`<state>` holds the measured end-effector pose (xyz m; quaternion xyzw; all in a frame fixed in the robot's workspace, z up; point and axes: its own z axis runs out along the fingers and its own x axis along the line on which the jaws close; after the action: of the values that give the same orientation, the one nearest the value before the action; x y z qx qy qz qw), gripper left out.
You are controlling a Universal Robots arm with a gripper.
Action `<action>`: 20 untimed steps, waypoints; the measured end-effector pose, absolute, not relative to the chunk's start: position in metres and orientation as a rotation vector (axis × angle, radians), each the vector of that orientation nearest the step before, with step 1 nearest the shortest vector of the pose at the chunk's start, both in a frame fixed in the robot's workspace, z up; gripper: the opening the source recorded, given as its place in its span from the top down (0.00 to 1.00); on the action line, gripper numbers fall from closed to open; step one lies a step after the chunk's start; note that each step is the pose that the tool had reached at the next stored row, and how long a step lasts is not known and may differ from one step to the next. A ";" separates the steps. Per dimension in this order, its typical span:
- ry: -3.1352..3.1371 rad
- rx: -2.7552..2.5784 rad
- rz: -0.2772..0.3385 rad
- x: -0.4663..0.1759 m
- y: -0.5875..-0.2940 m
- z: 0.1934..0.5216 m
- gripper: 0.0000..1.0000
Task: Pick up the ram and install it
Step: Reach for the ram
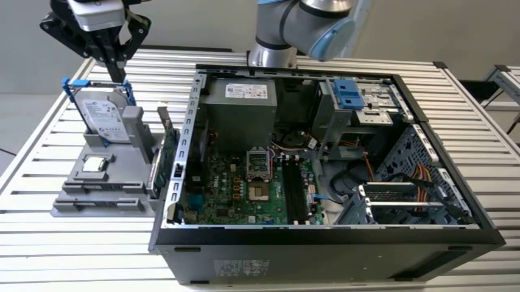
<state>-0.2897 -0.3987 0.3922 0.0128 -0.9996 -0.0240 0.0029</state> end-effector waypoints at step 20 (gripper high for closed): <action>-3.132 0.046 -0.075 -0.305 -0.399 0.392 1.00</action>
<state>-0.3047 -0.3985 0.3921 0.0148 -0.9996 -0.0240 0.0042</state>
